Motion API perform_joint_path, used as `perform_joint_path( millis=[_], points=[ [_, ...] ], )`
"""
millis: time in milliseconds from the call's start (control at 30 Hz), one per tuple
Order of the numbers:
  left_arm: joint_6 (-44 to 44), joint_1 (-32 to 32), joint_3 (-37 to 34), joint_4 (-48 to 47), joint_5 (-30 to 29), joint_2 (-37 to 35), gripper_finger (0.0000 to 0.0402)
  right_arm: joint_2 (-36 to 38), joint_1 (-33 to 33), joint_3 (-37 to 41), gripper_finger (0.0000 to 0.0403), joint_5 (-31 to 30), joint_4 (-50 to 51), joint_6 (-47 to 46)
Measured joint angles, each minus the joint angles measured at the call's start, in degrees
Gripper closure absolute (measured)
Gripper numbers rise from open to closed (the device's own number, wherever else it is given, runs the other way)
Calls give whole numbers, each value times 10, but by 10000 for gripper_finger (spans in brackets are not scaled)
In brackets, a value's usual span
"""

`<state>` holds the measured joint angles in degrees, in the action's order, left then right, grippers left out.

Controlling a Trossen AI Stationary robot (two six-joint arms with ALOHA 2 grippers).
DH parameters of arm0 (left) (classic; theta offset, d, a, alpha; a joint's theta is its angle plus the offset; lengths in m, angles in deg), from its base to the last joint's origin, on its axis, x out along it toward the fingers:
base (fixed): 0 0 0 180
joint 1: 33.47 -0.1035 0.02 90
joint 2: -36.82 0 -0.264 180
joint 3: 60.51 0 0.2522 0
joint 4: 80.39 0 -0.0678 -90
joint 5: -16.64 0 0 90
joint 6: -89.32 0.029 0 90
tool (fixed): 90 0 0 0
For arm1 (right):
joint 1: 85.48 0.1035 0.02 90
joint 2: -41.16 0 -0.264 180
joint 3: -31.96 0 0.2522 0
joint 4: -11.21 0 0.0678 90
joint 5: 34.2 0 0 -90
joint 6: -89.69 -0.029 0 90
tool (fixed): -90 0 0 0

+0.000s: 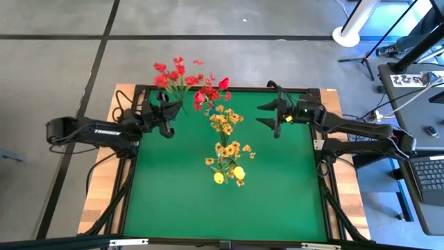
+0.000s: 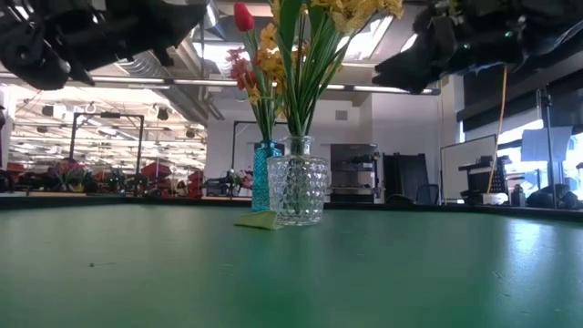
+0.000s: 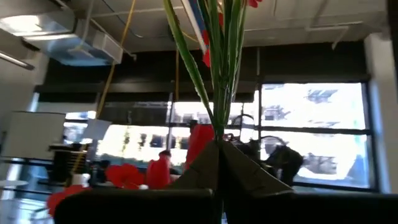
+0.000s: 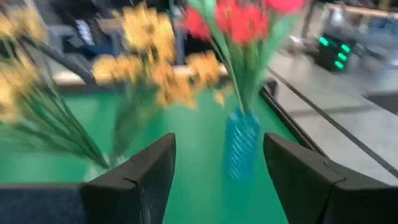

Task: Sort flowers into vase by color
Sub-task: Put the red flowers into the blue vase

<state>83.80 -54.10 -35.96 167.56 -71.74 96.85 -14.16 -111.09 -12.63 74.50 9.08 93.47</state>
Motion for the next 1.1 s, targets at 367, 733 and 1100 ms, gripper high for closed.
perform_joint_path(
  millis=[367, 733, 1100],
  points=[
    [-30, 17, 113, -20, 70, 9, 401, -32, -11, -145, 162, 123, -85, -64],
    [27, 71, 349, -363, 39, 63, 401, -196, 24, -332, 162, 182, -39, -96],
    [52, 83, 401, -370, 20, 75, 401, -276, 42, -419, 162, 214, -38, -102]
  ],
)
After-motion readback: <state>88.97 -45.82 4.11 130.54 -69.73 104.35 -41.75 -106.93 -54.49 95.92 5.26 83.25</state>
